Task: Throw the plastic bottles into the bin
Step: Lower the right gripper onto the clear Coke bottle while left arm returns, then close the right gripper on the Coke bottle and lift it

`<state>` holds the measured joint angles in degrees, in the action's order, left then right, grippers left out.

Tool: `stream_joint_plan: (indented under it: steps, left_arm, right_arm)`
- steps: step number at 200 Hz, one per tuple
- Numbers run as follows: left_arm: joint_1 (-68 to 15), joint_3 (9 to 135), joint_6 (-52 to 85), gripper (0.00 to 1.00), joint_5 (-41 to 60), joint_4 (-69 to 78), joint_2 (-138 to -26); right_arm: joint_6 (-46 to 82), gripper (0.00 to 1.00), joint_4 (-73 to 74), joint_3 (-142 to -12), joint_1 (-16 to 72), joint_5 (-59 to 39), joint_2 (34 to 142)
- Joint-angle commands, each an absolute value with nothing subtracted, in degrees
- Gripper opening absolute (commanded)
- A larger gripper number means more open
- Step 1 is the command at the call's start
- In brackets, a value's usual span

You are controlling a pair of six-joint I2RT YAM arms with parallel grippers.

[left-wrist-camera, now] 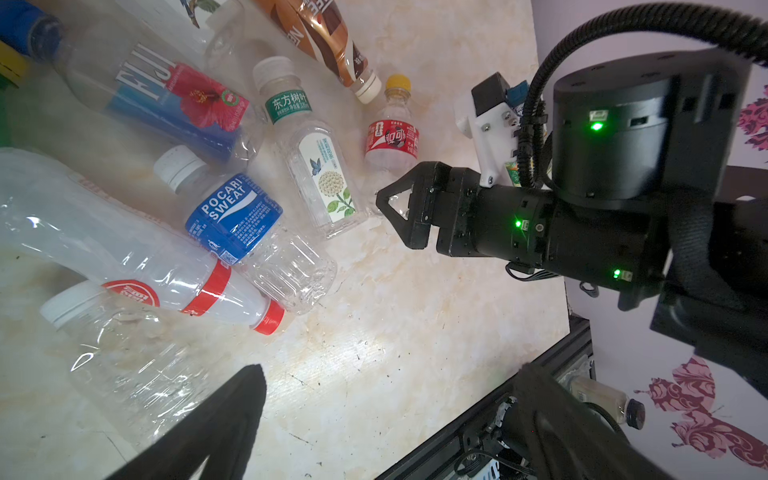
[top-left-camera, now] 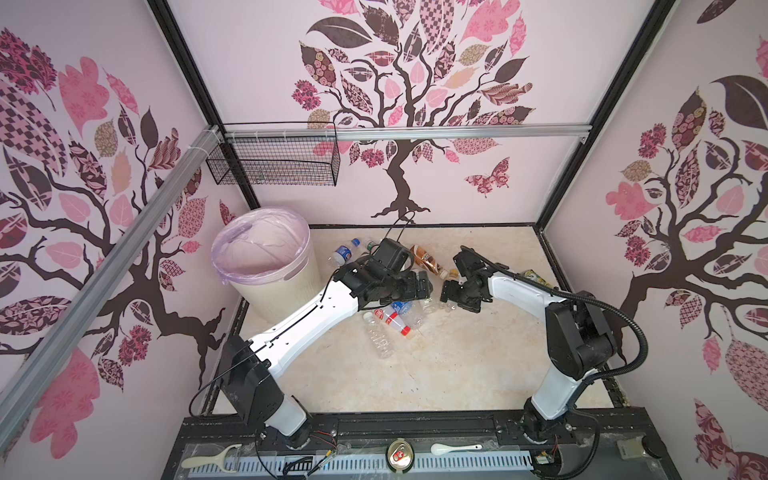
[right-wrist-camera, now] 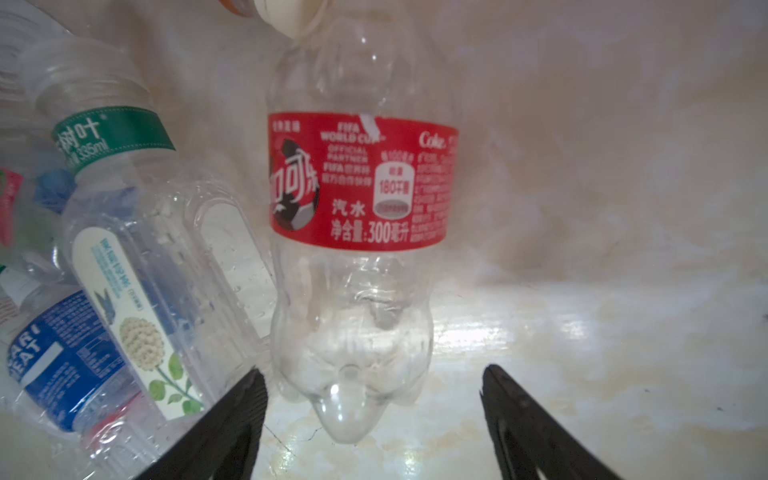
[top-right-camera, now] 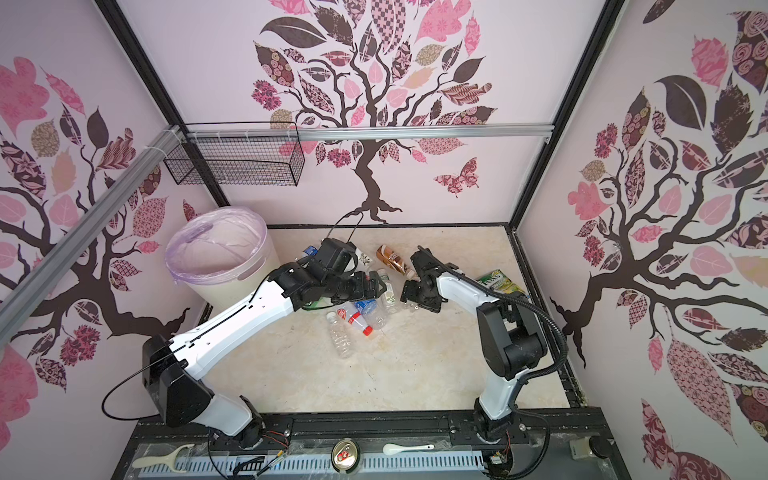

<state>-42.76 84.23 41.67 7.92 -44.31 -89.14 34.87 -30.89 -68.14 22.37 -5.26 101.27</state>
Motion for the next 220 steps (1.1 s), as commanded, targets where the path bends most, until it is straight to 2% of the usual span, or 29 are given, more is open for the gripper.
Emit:
stream_joint_plan:
  steps: [1,56,114,175,220]
  left_arm:
    - [-42.8,88.4,41.4,0.98,8.5,-45.9,-90.1]
    - [-42.0,91.1,40.2,0.98,8.8,-47.6,-92.5]
    - [-40.2,90.0,41.0,0.98,9.0,-45.4,-92.0]
    - [-36.8,93.7,43.7,0.98,9.9,-46.1,-94.4]
    - [-35.1,100.9,46.1,0.98,10.8,-48.1,-97.6]
  right_arm:
    - [33.4,0.81,-31.2,-69.3,22.5,-4.7,104.3]
    - [32.6,0.74,-29.2,-70.3,22.5,-5.3,106.9]
    - [30.5,0.59,-30.4,-70.4,22.5,-5.5,105.7]
    - [29.5,0.55,-33.3,-70.0,22.5,-5.8,100.4]
    - [29.5,0.54,-36.5,-73.8,22.5,-6.1,96.1]
